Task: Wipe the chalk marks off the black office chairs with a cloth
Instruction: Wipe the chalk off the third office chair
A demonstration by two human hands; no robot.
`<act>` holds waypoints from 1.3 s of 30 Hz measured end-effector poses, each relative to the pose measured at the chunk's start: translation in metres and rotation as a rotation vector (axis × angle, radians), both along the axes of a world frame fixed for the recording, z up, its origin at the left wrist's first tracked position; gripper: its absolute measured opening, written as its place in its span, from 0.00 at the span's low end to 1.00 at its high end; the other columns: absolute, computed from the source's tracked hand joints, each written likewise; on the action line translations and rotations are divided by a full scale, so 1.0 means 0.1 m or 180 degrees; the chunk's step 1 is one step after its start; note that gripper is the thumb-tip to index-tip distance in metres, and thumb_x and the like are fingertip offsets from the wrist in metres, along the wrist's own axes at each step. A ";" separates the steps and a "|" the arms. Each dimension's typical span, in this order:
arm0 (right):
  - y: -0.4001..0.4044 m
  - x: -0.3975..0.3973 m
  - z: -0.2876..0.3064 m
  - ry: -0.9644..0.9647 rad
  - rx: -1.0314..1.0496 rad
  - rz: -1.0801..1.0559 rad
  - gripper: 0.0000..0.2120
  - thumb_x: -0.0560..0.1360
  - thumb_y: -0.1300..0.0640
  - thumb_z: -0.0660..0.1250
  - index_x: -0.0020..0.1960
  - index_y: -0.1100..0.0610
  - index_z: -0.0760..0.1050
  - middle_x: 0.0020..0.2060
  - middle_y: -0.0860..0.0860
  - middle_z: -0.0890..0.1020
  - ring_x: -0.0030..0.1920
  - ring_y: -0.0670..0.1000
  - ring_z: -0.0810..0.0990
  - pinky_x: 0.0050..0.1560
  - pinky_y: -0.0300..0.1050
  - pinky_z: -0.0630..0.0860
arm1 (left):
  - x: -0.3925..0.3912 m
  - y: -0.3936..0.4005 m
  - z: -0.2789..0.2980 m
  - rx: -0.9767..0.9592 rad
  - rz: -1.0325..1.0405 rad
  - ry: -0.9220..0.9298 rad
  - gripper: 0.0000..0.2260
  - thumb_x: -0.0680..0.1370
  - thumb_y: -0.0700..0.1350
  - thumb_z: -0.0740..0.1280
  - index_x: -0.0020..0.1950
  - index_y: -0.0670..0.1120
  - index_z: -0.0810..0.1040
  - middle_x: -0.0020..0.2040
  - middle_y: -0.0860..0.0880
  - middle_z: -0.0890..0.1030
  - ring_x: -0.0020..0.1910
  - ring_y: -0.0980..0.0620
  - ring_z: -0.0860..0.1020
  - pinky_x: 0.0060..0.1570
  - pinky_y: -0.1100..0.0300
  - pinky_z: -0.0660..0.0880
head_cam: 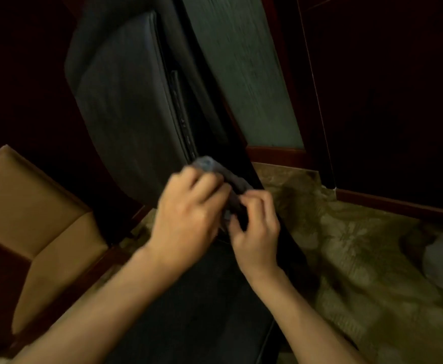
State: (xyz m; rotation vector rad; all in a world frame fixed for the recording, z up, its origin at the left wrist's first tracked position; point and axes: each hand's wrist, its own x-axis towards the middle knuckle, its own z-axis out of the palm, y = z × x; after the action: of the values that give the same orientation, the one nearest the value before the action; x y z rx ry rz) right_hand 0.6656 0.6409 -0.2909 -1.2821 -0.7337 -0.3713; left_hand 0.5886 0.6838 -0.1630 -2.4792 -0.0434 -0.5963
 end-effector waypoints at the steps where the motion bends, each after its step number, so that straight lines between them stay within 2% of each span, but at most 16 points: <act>1: -0.04 -0.02 -0.21 0.0085 -0.0044 0.0059 0.10 0.74 0.59 0.66 0.54 0.57 0.70 0.50 0.57 0.76 0.51 0.53 0.77 0.50 0.42 0.76 | -0.03 -0.02 -0.19 -0.0116 -0.0051 0.0161 0.10 0.79 0.42 0.65 0.55 0.40 0.83 0.51 0.42 0.81 0.46 0.42 0.73 0.41 0.49 0.67; 6: -0.22 0.00 -0.75 0.0212 -0.0504 0.0146 0.10 0.73 0.59 0.64 0.54 0.57 0.71 0.52 0.54 0.76 0.52 0.53 0.77 0.53 0.43 0.76 | 0.02 -0.11 -0.75 -0.0182 -0.0005 0.0452 0.08 0.76 0.43 0.68 0.53 0.43 0.83 0.48 0.47 0.80 0.48 0.47 0.70 0.44 0.55 0.63; 10: -0.31 -0.01 -0.86 0.0071 -0.0866 -0.0080 0.11 0.72 0.60 0.63 0.54 0.62 0.77 0.51 0.56 0.80 0.52 0.54 0.77 0.51 0.53 0.78 | -0.08 -0.22 -0.90 -0.0230 0.0158 0.0375 0.08 0.78 0.44 0.67 0.53 0.44 0.83 0.47 0.48 0.80 0.47 0.47 0.73 0.45 0.55 0.65; 12: -0.33 -0.06 -0.82 0.0106 -0.0798 -0.0142 0.11 0.73 0.61 0.63 0.53 0.64 0.79 0.49 0.57 0.81 0.52 0.54 0.78 0.49 0.56 0.79 | -0.14 -0.23 -0.87 -0.0270 0.0199 0.0366 0.10 0.79 0.43 0.64 0.54 0.43 0.83 0.48 0.47 0.80 0.47 0.46 0.74 0.46 0.55 0.66; 14: -0.31 -0.12 -0.66 0.0098 -0.0568 -0.0104 0.11 0.74 0.62 0.64 0.52 0.65 0.80 0.49 0.57 0.82 0.51 0.55 0.79 0.49 0.56 0.79 | -0.21 -0.18 -0.71 -0.0304 0.0154 0.0301 0.10 0.80 0.42 0.64 0.55 0.42 0.83 0.49 0.44 0.81 0.46 0.44 0.76 0.46 0.54 0.66; 18: -0.19 -0.17 -0.13 0.0088 -0.0191 -0.0034 0.10 0.74 0.62 0.66 0.51 0.65 0.81 0.47 0.57 0.82 0.50 0.54 0.80 0.51 0.43 0.77 | -0.20 -0.03 -0.15 -0.0130 0.0056 0.0241 0.11 0.81 0.42 0.64 0.55 0.39 0.83 0.51 0.41 0.81 0.46 0.41 0.76 0.44 0.50 0.67; 20: -0.16 -0.19 0.18 0.0153 -0.0086 0.0056 0.10 0.74 0.62 0.66 0.52 0.64 0.82 0.47 0.55 0.82 0.49 0.52 0.81 0.50 0.40 0.77 | -0.16 0.05 0.16 0.0078 -0.0013 0.0293 0.11 0.82 0.43 0.63 0.55 0.39 0.83 0.51 0.41 0.81 0.46 0.40 0.76 0.42 0.48 0.68; 25: -0.01 -0.11 1.04 0.0264 0.0236 0.0044 0.10 0.75 0.62 0.69 0.55 0.63 0.82 0.47 0.54 0.84 0.48 0.51 0.81 0.47 0.40 0.77 | 0.06 0.30 0.99 0.0736 -0.0092 0.0124 0.11 0.84 0.44 0.61 0.58 0.42 0.81 0.53 0.41 0.82 0.50 0.37 0.79 0.46 0.46 0.69; 29: 0.10 -0.03 1.37 0.0377 0.0276 -0.0036 0.11 0.74 0.63 0.70 0.56 0.63 0.82 0.48 0.54 0.83 0.48 0.52 0.81 0.46 0.41 0.77 | 0.22 0.36 1.24 0.0881 -0.0011 0.0032 0.12 0.85 0.45 0.59 0.57 0.42 0.81 0.54 0.43 0.82 0.51 0.38 0.78 0.47 0.46 0.67; 32: 0.07 -0.03 1.12 0.0082 0.0087 -0.0008 0.11 0.74 0.64 0.69 0.56 0.64 0.81 0.48 0.55 0.82 0.48 0.53 0.81 0.46 0.43 0.78 | 0.16 0.31 1.08 0.0704 0.0109 0.0054 0.11 0.84 0.44 0.60 0.55 0.41 0.81 0.50 0.42 0.81 0.47 0.39 0.76 0.44 0.47 0.65; 36: -0.06 -0.06 0.31 -0.0148 -0.0077 -0.0100 0.10 0.73 0.64 0.65 0.53 0.66 0.79 0.48 0.58 0.80 0.49 0.53 0.79 0.49 0.41 0.76 | 0.00 0.12 0.45 0.0200 -0.0026 0.0453 0.11 0.81 0.44 0.61 0.49 0.41 0.82 0.44 0.43 0.79 0.42 0.41 0.73 0.41 0.48 0.64; 39: -0.11 -0.08 -0.26 -0.0231 -0.0215 -0.0136 0.11 0.72 0.65 0.65 0.55 0.62 0.75 0.48 0.59 0.80 0.50 0.54 0.78 0.49 0.48 0.79 | -0.13 0.00 -0.06 -0.0036 -0.0096 0.0724 0.10 0.80 0.43 0.63 0.51 0.41 0.82 0.45 0.44 0.80 0.43 0.44 0.72 0.42 0.52 0.64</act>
State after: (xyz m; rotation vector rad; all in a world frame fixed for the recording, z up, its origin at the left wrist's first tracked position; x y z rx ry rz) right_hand 0.6579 0.6301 -0.3170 -1.3552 -0.7867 -0.4326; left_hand 0.5755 0.6837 -0.1694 -2.5466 0.0792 -0.3239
